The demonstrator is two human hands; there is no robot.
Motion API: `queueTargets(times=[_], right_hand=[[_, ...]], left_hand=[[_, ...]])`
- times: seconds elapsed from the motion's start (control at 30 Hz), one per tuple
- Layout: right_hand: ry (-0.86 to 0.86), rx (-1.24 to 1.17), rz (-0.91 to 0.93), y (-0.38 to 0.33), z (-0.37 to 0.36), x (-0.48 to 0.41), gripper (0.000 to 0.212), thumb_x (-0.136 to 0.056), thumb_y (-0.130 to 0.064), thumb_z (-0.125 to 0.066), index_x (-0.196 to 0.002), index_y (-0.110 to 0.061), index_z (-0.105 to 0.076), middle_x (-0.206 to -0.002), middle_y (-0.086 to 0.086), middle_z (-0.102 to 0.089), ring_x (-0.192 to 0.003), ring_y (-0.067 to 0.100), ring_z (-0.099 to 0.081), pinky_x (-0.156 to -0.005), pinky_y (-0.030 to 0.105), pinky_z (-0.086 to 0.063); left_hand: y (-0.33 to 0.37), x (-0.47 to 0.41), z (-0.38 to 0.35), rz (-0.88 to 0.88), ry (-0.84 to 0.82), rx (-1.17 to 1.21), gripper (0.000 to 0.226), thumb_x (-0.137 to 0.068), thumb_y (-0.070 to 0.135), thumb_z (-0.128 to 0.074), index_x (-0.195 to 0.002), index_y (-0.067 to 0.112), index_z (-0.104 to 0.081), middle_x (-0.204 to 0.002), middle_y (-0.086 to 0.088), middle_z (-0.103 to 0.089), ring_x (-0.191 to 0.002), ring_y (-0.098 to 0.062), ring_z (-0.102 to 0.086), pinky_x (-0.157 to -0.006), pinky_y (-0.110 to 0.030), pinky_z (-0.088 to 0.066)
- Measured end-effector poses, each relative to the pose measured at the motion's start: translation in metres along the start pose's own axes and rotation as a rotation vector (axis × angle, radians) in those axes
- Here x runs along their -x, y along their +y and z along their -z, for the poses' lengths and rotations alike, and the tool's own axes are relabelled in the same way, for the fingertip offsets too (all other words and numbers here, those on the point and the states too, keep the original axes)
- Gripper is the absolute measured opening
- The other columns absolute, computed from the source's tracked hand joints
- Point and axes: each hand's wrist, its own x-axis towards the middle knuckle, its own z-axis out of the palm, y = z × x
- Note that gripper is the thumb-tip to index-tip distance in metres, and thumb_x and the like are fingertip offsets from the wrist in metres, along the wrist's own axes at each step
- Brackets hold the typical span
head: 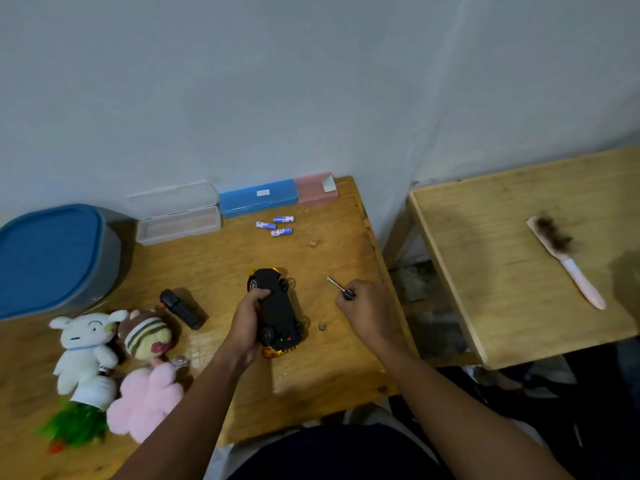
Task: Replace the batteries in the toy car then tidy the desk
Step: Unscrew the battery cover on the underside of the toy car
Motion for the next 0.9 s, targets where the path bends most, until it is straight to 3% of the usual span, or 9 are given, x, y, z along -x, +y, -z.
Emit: queueTargets(times=[0.2, 0.3, 0.4, 0.53, 0.67, 0.83, 0.9], right_hand=[[0.052, -0.101, -0.077, 0.008, -0.001, 0.001, 0.01, -0.078, -0.026, -0.067, -0.069, -0.022, -0.064, -0.067, -0.004, -0.059, -0.065, 0.014, -0.056, -0.052, 0.03, -0.038], [0.075, -0.054, -0.114, 0.007, -0.002, 0.004, 0.006, -0.08, -0.027, -0.068, -0.08, -0.021, -0.07, -0.083, -0.003, -0.062, -0.077, 0.015, -0.056, -0.061, 0.027, -0.037], [0.102, 0.006, -0.103, 0.003, -0.002, 0.008, 0.009, -0.082, -0.03, -0.067, -0.083, -0.022, -0.071, -0.084, -0.004, -0.062, -0.078, 0.015, -0.056, -0.063, 0.029, -0.043], [0.105, 0.091, -0.064, -0.001, -0.006, 0.011, 0.012, -0.084, -0.034, -0.063, -0.082, -0.023, -0.069, -0.078, -0.005, -0.061, -0.076, 0.017, -0.058, -0.06, 0.03, -0.045], [0.145, 0.083, -0.063, -0.001, -0.004, 0.015, 0.019, -0.085, -0.033, -0.066, -0.096, -0.02, -0.073, -0.093, -0.001, -0.064, -0.085, 0.019, -0.059, -0.066, 0.032, -0.049], [0.156, 0.066, -0.095, 0.002, -0.003, 0.017, 0.02, -0.086, -0.034, -0.067, -0.098, -0.02, -0.074, -0.097, 0.0, -0.065, -0.088, 0.02, -0.061, -0.064, 0.029, -0.048], [0.146, 0.059, -0.104, 0.002, -0.003, 0.017, 0.021, -0.087, -0.035, -0.067, -0.1, -0.02, -0.073, -0.099, 0.0, -0.066, -0.089, 0.021, -0.062, -0.066, 0.031, -0.05]], left_hand=[[-0.005, 0.001, 0.001, 0.025, 0.013, 0.007, 0.04, -0.096, 0.028, -0.048, -0.126, 0.004, -0.06, -0.102, -0.019, -0.063, -0.084, -0.034, -0.06, -0.077, -0.044, -0.052], [-0.007, 0.002, 0.003, 0.029, 0.028, 0.005, 0.042, -0.096, 0.029, -0.049, -0.128, 0.004, -0.059, -0.104, -0.019, -0.062, -0.085, -0.035, -0.06, -0.076, -0.044, -0.052], [-0.01, 0.002, 0.005, 0.034, 0.036, 0.001, 0.045, -0.096, 0.029, -0.049, -0.132, 0.003, -0.057, -0.104, -0.019, -0.061, -0.082, -0.034, -0.061, -0.072, -0.043, -0.054], [-0.01, 0.005, 0.006, 0.04, 0.025, 0.0, 0.042, -0.097, 0.029, -0.048, -0.128, 0.004, -0.058, -0.102, -0.018, -0.063, -0.079, -0.034, -0.063, -0.063, -0.039, -0.058], [-0.012, 0.003, 0.008, 0.04, 0.032, -0.005, 0.046, -0.096, 0.03, -0.049, -0.132, 0.002, -0.057, -0.104, -0.019, -0.062, -0.082, -0.034, -0.062, -0.068, -0.041, -0.056], [-0.014, 0.005, 0.008, 0.05, -0.009, 0.014, 0.038, -0.097, 0.028, -0.048, -0.123, 0.003, -0.06, -0.098, -0.019, -0.062, -0.075, -0.034, -0.063, -0.058, -0.041, -0.06], [-0.014, 0.005, 0.009, 0.048, -0.013, 0.019, 0.038, -0.096, 0.028, -0.049, -0.123, 0.004, -0.06, -0.098, -0.018, -0.063, -0.077, -0.035, -0.063, -0.061, -0.042, -0.06]])
